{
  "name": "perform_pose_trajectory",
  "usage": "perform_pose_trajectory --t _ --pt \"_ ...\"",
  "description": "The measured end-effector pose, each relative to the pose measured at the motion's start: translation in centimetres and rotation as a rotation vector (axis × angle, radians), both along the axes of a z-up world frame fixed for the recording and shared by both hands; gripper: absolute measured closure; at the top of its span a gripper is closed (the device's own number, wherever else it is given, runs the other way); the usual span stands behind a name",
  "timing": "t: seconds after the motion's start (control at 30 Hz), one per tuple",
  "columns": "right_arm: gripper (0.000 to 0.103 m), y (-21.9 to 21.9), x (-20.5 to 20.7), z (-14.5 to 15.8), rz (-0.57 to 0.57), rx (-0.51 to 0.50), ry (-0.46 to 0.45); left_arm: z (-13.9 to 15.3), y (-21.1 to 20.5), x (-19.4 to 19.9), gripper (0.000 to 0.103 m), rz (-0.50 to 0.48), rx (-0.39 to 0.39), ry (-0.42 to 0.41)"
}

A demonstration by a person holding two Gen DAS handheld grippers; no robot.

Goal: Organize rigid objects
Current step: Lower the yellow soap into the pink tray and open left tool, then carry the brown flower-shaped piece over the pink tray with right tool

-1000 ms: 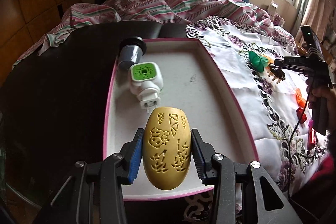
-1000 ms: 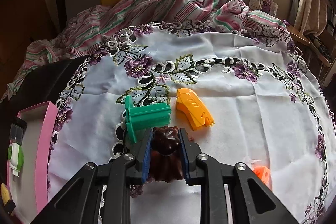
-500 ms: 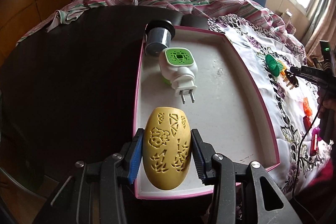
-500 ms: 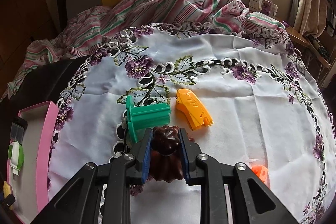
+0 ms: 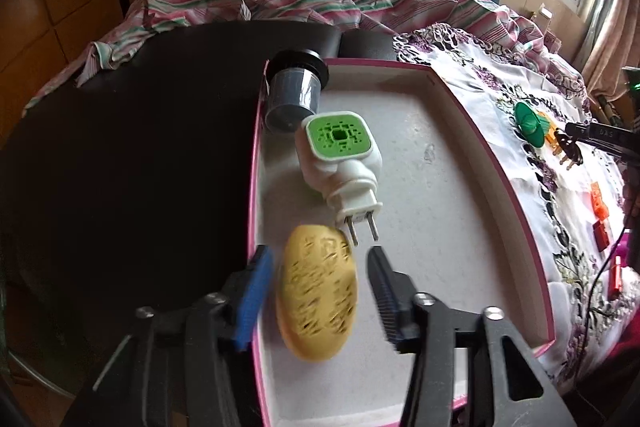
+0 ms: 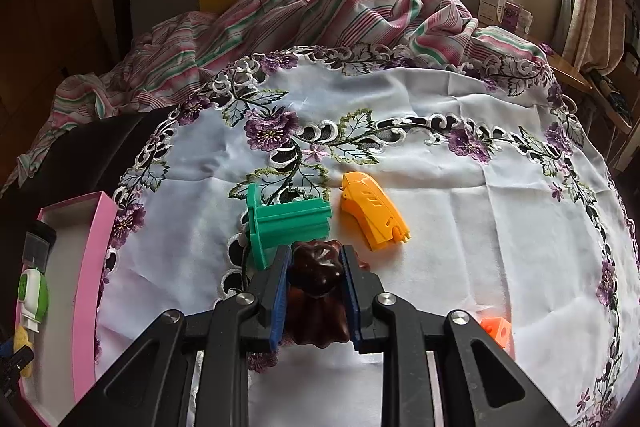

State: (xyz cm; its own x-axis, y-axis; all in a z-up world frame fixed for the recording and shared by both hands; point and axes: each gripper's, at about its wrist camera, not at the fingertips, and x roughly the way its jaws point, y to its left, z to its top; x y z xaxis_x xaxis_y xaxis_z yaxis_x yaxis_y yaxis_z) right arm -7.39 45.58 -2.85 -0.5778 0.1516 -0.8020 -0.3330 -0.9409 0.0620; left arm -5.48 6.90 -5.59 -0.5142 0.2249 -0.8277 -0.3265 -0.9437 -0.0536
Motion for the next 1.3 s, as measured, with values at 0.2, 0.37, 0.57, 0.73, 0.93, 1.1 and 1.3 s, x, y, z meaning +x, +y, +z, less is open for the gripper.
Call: perform_pose_trajectory --t 0.2,0.37,0.57,0.73,0.93,1.1,1.3 --pt "0.08 0.0 0.0 0.1 0.001 0.003 0.0 0.4 0.1 0.7 0.049 0.011 -0.033 0.058" --pt "0.08 0.2 0.1 0.4 -0.001 -0.006 0.012 0.9 -0.7 1.8 0.044 0.054 -0.024 0.068" --pt "0.08 -0.1 0.2 0.6 0.013 -0.022 0.023 1.5 -1.8 2.4 0.043 0.078 0.003 0.064" --pt "0.08 -0.4 0.3 0.5 0.022 -0.021 0.015 2.2 -2.8 2.7 0.043 0.117 0.019 0.073" --pt "0.08 -1.7 0.2 0.8 0.076 -0.032 0.029 2.1 -3.8 3.1 0.043 0.14 0.01 0.067" --pt "0.08 -2.9 0.3 0.9 0.111 -0.043 0.036 1.7 -4.2 3.3 0.043 0.149 0.006 0.052" --pt "0.08 -5.3 0.7 2.4 0.188 -0.077 0.061 2.1 -4.3 3.3 0.043 0.146 0.006 0.069"
